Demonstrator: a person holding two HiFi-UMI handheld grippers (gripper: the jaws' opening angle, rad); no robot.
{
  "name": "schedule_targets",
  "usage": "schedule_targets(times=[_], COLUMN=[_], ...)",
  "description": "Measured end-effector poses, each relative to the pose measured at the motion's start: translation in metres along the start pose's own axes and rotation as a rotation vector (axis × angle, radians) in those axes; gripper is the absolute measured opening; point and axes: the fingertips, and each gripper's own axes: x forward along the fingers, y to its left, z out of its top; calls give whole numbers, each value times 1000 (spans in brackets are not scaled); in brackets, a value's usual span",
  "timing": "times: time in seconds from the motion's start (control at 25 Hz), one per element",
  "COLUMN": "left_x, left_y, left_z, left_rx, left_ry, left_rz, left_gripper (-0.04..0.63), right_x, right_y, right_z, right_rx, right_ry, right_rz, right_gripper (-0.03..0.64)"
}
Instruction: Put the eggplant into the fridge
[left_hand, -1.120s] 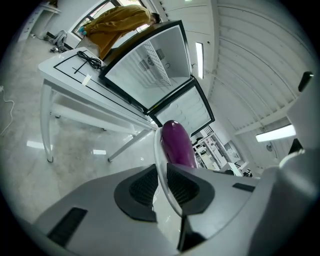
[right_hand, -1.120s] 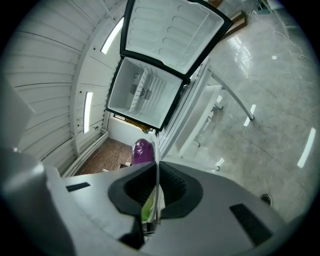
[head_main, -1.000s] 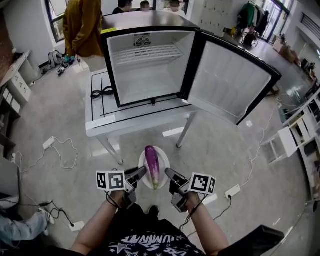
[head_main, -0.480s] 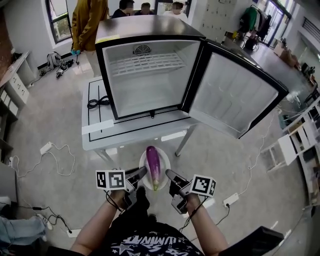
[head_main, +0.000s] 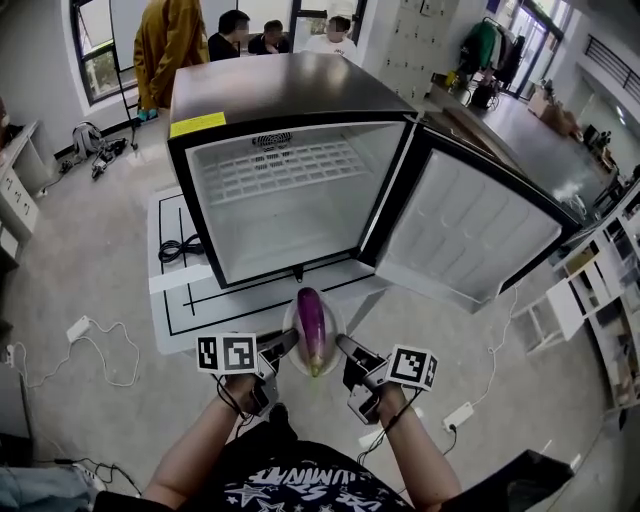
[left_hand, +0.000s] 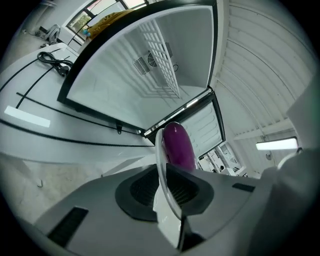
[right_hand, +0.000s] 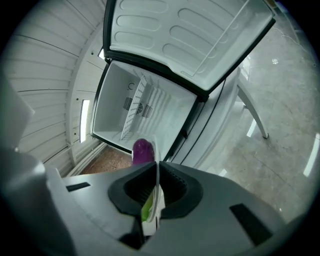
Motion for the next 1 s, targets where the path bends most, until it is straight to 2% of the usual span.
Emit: schedule_targets(times=[0.2, 0.48, 0.68, 1.0], left_x=[7, 11, 16, 30], left_y=[0, 5, 10, 36], left_z=[53, 97, 112, 128], left_rx=[26, 35, 44, -11], left_ry=[0, -4, -18, -65], left_rz=[-37, -17, 5, 95], left_gripper=[52, 52, 54, 54], right_x=[30, 60, 73, 103], right_y=[19, 34, 32, 16], right_z=[37, 66, 77, 96], right_rx=[-15, -31, -14, -6], right_ry=[-25, -49, -44, 42], right_rz=[23, 31, 36, 39], right_gripper=[25, 25, 25, 25])
